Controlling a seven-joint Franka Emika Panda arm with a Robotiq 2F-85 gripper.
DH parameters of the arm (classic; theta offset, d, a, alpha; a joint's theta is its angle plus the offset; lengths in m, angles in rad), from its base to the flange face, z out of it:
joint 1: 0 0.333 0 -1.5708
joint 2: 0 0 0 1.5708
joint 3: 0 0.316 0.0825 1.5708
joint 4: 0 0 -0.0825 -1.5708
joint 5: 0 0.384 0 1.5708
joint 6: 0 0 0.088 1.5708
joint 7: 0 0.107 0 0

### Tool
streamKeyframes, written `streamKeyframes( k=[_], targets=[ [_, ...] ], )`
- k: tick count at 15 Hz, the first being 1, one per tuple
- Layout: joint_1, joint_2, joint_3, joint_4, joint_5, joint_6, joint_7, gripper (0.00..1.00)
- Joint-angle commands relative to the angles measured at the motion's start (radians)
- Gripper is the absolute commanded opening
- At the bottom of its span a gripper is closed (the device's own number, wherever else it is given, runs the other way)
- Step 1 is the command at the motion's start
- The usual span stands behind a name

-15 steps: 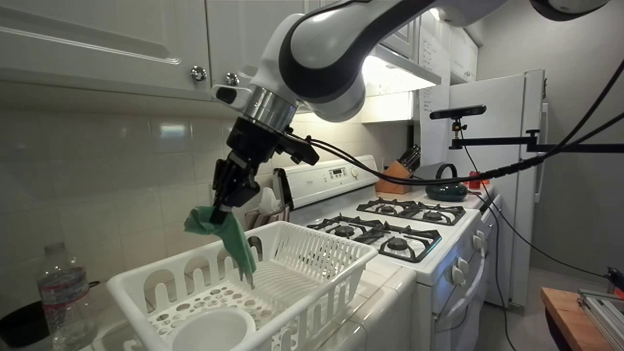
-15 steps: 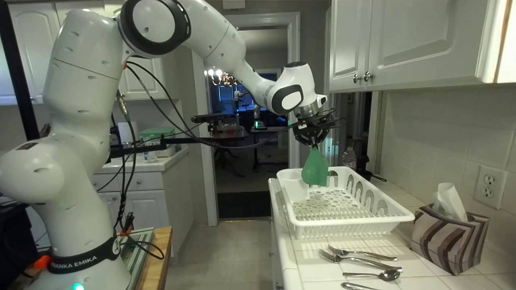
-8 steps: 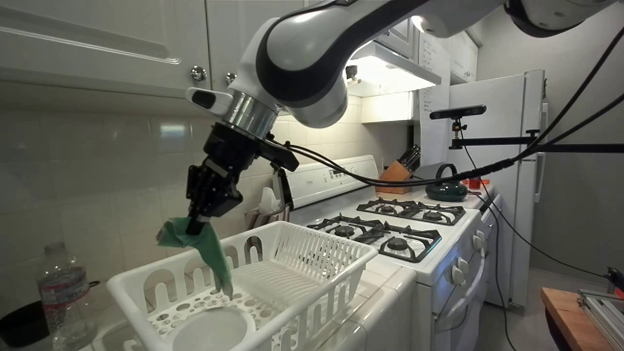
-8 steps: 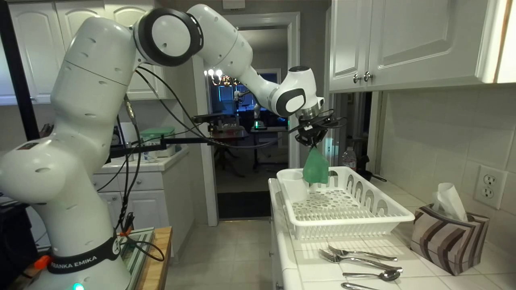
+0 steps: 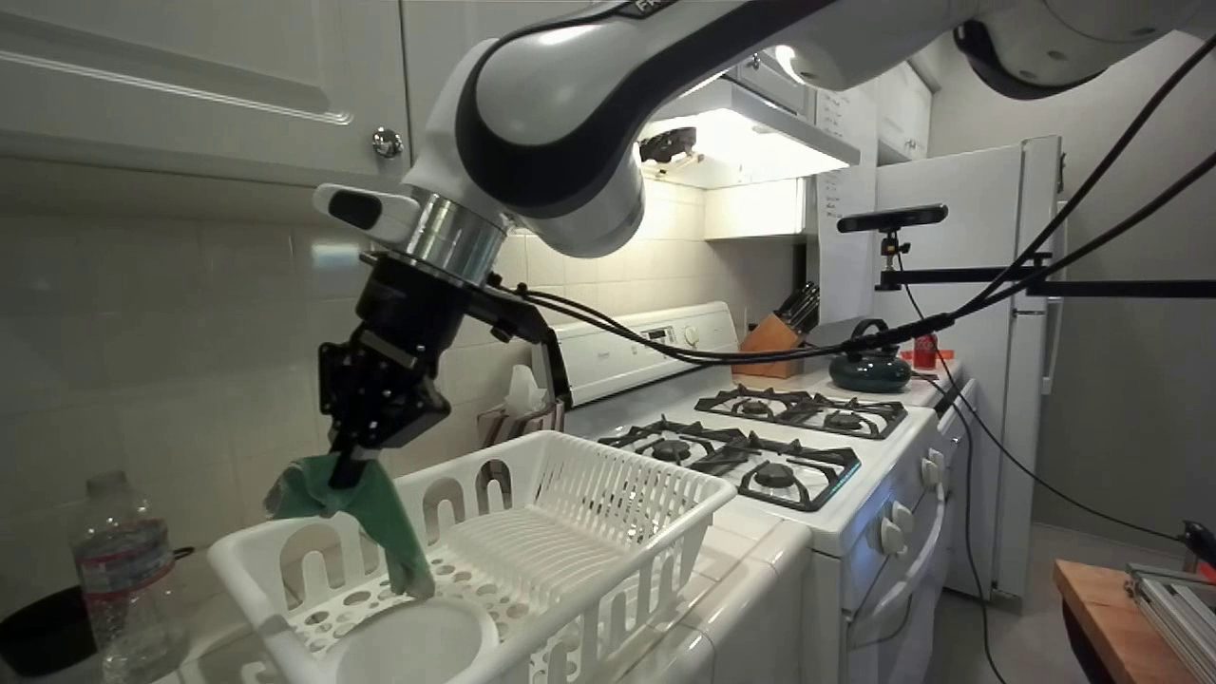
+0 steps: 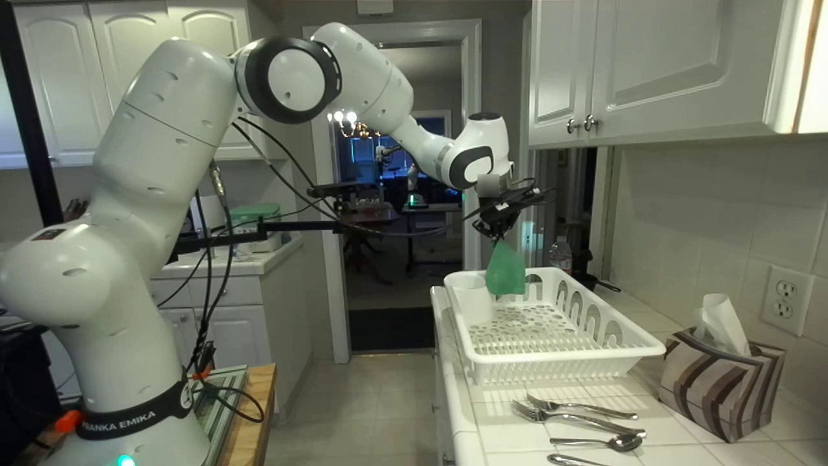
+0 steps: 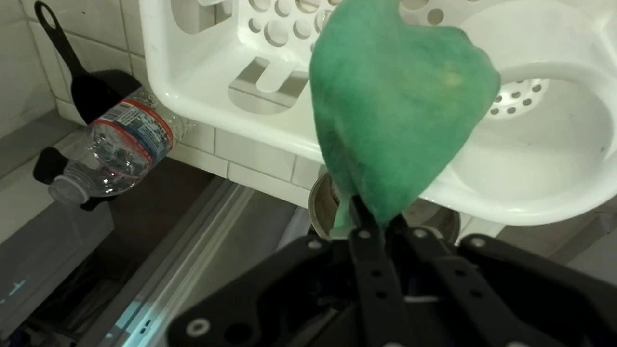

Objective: Put the green rag on the left corner of the white basket

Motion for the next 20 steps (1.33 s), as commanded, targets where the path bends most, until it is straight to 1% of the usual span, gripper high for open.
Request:
streamKeyframes(
  k=[1, 8, 16, 17, 18, 20],
  targets=[
    [0.02, 0.049, -0.001, 0.071, -0.036, -0.04, -0.059, 0.02],
    [0.045, 0.084, 0.0, 0.113, -0.037, -0.046, -0.133, 0.02],
    [0.086, 0.097, -0.018, 0.123, -0.058, -0.038, -0.115, 0.02],
    [0.09, 0.099, -0.023, 0.124, -0.065, -0.037, -0.112, 0.33],
    [0.093, 0.099, -0.026, 0.125, -0.07, -0.036, -0.109, 0.35],
    [0.096, 0.102, -0.031, 0.127, -0.081, -0.035, -0.108, 0.46]
  ],
)
